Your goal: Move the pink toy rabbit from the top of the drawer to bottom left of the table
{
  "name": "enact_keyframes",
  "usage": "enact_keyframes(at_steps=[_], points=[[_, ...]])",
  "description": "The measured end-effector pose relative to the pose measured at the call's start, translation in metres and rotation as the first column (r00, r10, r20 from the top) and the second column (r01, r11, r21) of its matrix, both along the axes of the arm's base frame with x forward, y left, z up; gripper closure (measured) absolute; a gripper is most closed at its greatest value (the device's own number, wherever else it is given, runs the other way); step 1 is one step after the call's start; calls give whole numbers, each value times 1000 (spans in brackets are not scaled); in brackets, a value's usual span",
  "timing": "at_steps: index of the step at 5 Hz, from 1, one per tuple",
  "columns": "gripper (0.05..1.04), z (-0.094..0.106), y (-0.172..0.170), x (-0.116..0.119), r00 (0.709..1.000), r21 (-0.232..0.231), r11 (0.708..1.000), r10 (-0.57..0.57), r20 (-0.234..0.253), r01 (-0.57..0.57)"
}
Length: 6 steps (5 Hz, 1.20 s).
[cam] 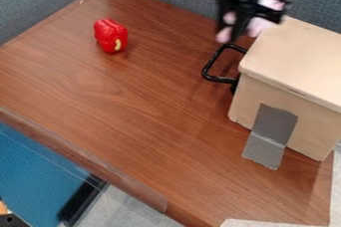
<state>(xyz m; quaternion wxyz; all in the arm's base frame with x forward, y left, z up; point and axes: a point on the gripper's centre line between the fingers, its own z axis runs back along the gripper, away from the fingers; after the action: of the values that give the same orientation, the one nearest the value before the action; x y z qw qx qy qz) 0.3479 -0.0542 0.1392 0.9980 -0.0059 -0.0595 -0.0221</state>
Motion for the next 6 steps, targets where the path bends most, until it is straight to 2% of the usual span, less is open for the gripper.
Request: enact_keyframes(at_steps=[1,2,3,4,5,6], points=[[976,-13,22,-28,999,11,1000,23,-26,-23],[976,-30,53,-74,997,45,997,69,-36,-67],[976,-56,72,-98,997,36,996,81,8,-82],[976,-84,91,-107,993,33,995,92,69,-95],[976,-120,92,-103,996,2,996,85,41,-85],[976,-129,91,-95,998,0,998,62,20,-62]])
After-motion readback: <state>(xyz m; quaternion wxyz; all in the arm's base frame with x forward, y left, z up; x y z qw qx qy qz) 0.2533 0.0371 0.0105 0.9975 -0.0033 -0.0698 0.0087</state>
